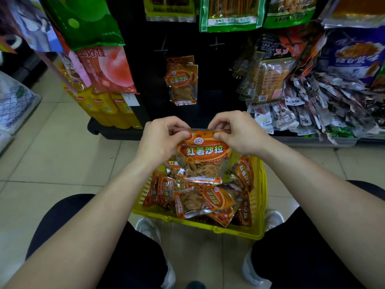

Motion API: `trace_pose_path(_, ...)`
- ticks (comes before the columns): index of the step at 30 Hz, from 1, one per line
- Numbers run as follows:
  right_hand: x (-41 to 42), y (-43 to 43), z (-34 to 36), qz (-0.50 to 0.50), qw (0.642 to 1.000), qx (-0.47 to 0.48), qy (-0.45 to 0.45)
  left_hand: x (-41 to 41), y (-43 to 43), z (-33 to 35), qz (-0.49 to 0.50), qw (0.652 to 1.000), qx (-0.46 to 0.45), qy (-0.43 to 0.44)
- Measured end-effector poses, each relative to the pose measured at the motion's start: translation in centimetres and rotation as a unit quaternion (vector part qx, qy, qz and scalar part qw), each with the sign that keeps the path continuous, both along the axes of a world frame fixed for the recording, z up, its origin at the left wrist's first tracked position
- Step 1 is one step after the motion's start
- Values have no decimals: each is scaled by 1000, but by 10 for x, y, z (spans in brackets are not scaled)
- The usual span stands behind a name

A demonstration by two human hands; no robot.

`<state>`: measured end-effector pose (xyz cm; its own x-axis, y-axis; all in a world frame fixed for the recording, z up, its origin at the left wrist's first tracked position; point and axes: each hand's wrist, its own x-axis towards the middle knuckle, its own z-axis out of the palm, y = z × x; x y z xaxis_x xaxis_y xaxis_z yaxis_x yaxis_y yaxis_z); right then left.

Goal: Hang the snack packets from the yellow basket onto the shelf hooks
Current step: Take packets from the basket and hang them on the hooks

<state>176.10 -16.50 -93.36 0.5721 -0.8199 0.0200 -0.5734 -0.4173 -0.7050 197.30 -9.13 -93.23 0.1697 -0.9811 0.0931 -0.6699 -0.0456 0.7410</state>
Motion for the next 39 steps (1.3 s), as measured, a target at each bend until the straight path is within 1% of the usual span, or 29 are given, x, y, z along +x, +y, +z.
trace_pose_path(4,2,0,-1,6,1000,1,-4,0,-1,-2,21,1000,4,16)
trace_pose_path(13,1,-1,0,14,1000,2,-10,-1,-2,-6,32,999,3,2)
trace_pose_path(18,2,-2,-4,23,1000,2,8,-4,-1,-9,40,999,15,-1)
trace_pose_path(24,3,0,-8,32,999,-12,19,-4,1,-11,40,999,6,-17)
trace_pose_path(29,5,0,-13,7,998,-42,42,-4,1,-13,27,999,2,-23)
trace_pose_path(33,9,-2,-12,-14,995,-65,75,4,0,-18,14,1000,17,-21)
trace_pose_path(39,13,-26,0,-49,991,-75,99,20,5,-22,58,998,19,-1)
